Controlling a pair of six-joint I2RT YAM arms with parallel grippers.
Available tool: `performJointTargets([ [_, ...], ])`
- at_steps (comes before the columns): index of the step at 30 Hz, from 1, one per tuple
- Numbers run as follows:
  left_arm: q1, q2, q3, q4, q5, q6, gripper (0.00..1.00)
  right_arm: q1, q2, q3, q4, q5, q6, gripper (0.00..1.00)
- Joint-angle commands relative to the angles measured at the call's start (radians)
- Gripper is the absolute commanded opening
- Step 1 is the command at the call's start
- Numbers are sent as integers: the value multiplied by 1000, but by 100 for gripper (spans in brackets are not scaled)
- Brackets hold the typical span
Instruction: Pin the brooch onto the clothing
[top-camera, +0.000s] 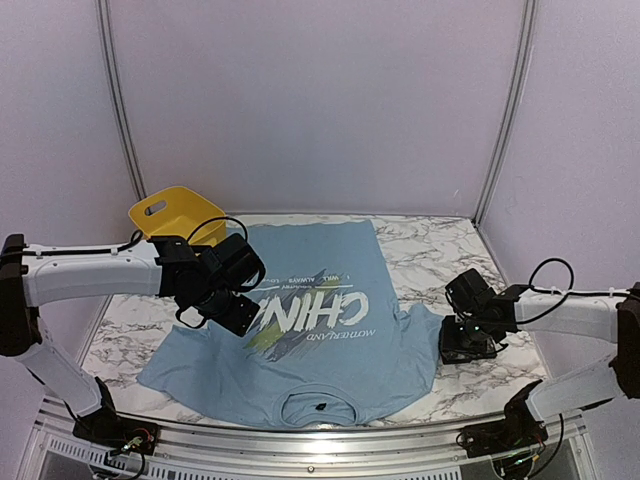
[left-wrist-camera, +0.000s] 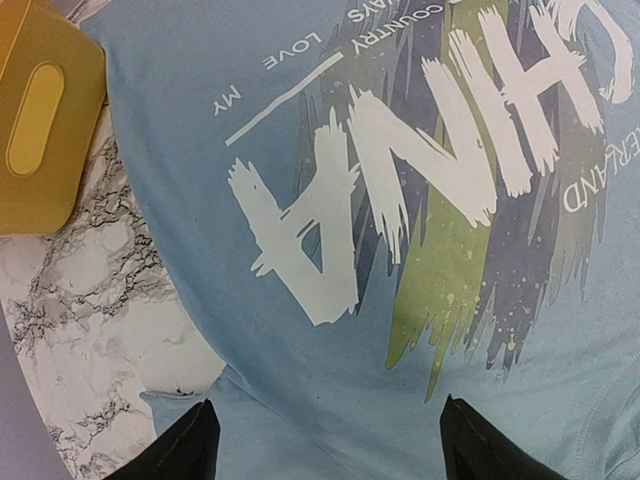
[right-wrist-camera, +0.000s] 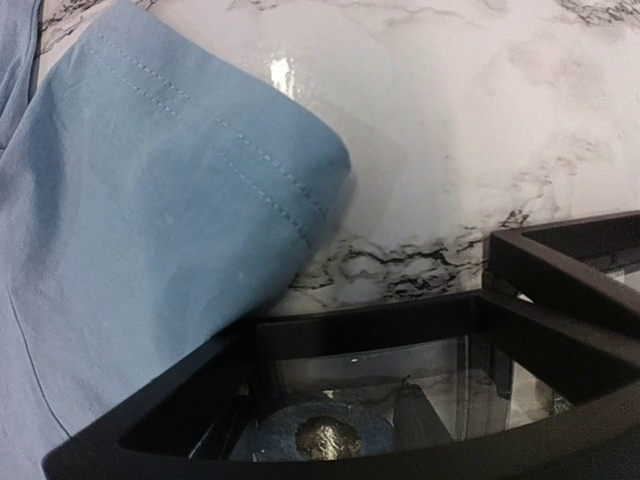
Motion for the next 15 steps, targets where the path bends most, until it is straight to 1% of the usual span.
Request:
performJointTargets([
  [1, 6, -15, 0, 2, 3, 17, 79, -5, 3, -8, -25, -11, -4, 32],
  [9, 10, -10, 4, 3, 1, 21, 79, -5, -2, 20, -56, 6, -3, 29],
  [15, 12, -11, 16, 4, 0, 27, 79, -6, -34, 64, -86, 30, -2, 29],
])
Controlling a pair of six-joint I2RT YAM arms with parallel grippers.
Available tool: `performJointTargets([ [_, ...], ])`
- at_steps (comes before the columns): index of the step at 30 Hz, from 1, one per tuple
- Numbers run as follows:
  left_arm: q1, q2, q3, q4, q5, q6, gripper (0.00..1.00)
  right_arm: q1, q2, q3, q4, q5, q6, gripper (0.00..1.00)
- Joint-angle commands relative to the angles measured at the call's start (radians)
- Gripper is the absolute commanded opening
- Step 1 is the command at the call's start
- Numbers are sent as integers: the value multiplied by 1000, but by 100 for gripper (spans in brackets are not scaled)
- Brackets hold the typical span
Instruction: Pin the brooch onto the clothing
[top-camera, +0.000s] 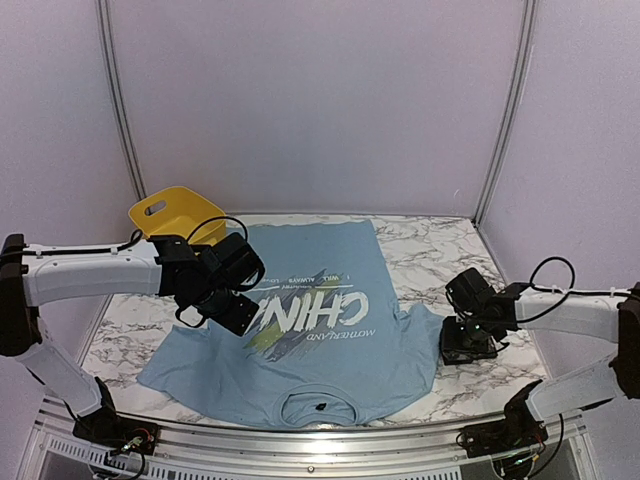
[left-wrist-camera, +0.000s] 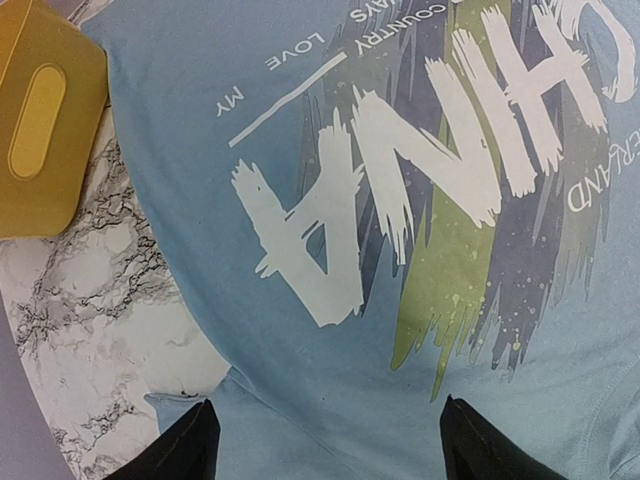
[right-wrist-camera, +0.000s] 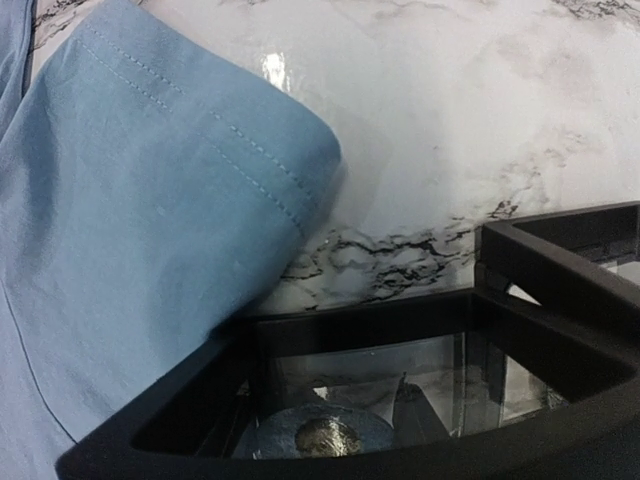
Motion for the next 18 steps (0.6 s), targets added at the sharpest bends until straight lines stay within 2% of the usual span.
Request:
performJointTargets([
  [1, 7, -10, 18, 4, -2, 15, 79, -5, -33, 59, -61, 24, -5, 29],
  [8, 7, -22, 29, 35, 1, 28, 79, -5, -51, 103, -90, 7, -33, 29],
  [11, 7, -39, 27, 60, 3, 35, 79, -2, -76, 117, -78, -44, -58, 27],
  [18, 8, -128, -12, 211, 30, 35, 78, 43, -120, 195, -22, -138, -70, 26],
])
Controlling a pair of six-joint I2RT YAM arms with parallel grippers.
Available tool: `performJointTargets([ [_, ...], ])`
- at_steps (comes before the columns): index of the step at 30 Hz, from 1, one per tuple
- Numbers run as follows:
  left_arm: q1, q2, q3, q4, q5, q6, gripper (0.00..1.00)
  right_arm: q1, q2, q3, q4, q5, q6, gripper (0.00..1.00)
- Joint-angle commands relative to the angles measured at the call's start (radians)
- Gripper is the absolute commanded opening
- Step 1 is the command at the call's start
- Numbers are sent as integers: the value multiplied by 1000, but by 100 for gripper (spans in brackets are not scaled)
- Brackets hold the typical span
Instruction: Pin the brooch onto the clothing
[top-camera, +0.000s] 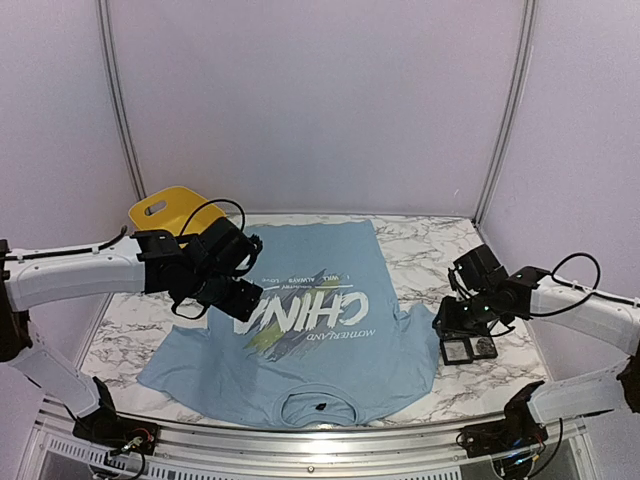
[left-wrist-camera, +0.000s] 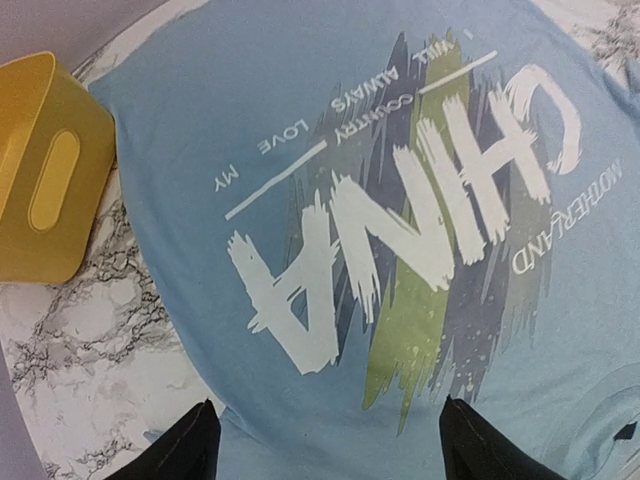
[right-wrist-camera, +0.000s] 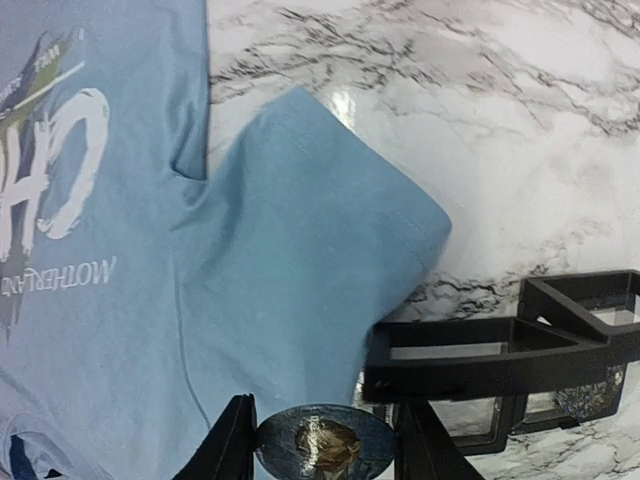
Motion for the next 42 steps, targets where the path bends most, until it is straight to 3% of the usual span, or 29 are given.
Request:
performJointTargets([
  [1, 7, -91, -23, 147, 33, 7, 78, 45, -24, 110, 53, -54, -20, 26],
  [8, 7, -143, -66, 419, 98, 20, 72, 153, 102, 316, 200, -95, -32, 25],
  [15, -10, -100, -85, 840, 231, 76, 70, 277, 282, 609, 434, -69, -81, 23],
  [21, -42, 14, 37, 882, 212, 167, 81, 366, 363, 681, 682, -6, -62, 22],
  [25, -42, 32, 60, 916, 184, 175, 80, 393, 372, 681, 753, 24, -49, 22],
  [35, -42, 35, 60, 1004, 127, 202, 43, 411, 387, 703, 735, 20, -56, 21],
  [42, -42, 43, 66, 1024, 120, 230, 37, 412, 394, 712, 730, -5, -62, 21],
])
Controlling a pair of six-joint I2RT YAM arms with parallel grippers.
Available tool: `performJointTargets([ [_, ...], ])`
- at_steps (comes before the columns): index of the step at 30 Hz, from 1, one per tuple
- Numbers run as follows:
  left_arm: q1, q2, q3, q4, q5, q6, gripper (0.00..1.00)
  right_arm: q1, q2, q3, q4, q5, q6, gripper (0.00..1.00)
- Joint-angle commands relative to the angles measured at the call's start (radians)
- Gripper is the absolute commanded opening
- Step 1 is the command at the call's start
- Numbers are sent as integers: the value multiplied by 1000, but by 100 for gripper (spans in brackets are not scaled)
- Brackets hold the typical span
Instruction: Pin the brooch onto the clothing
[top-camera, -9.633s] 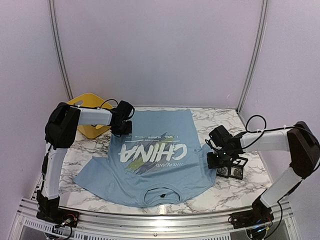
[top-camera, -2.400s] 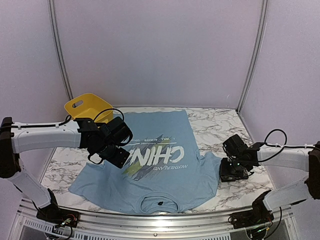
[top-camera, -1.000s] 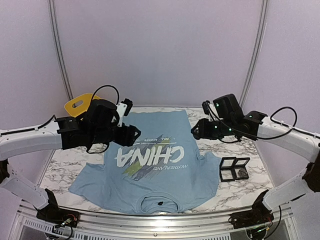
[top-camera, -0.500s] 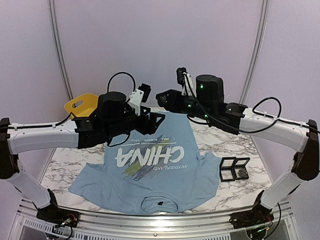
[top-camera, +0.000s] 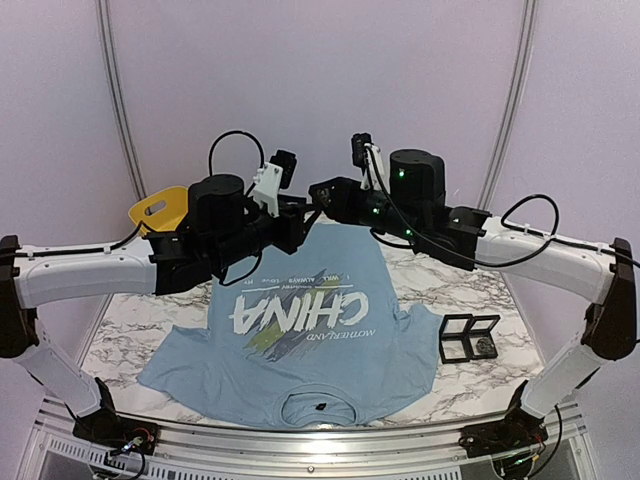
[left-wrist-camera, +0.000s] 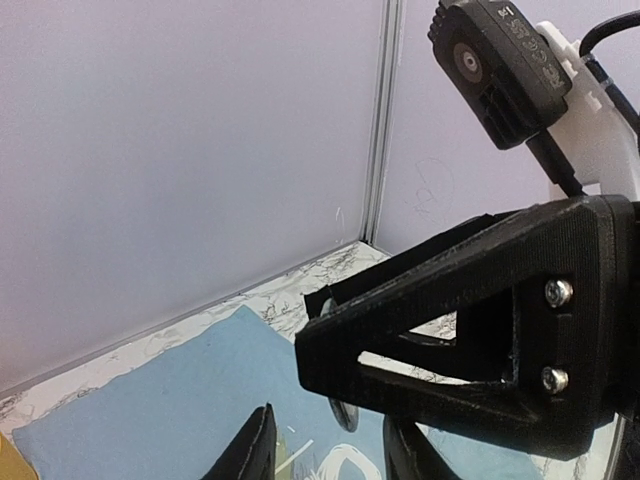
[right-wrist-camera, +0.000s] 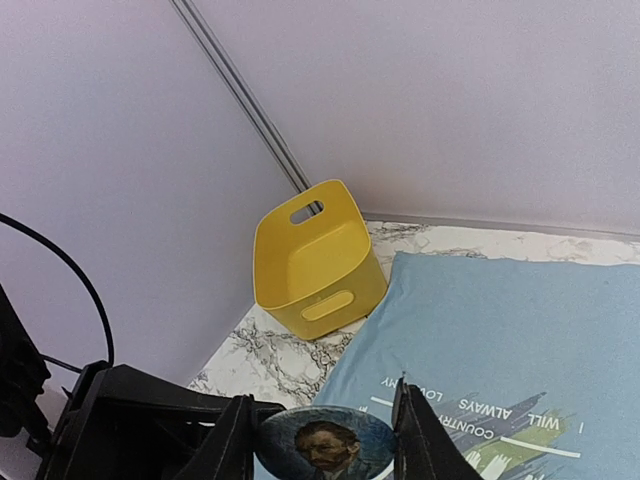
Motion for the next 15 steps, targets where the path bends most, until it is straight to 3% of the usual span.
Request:
performJointTargets([
  [1, -1, 9, 29, 54, -28, 21, 36, 10, 7, 59, 20, -14, -6, 21],
  [15, -1, 20, 42, 71, -29, 38, 31, 12, 23, 67, 22, -55, -12, 20],
])
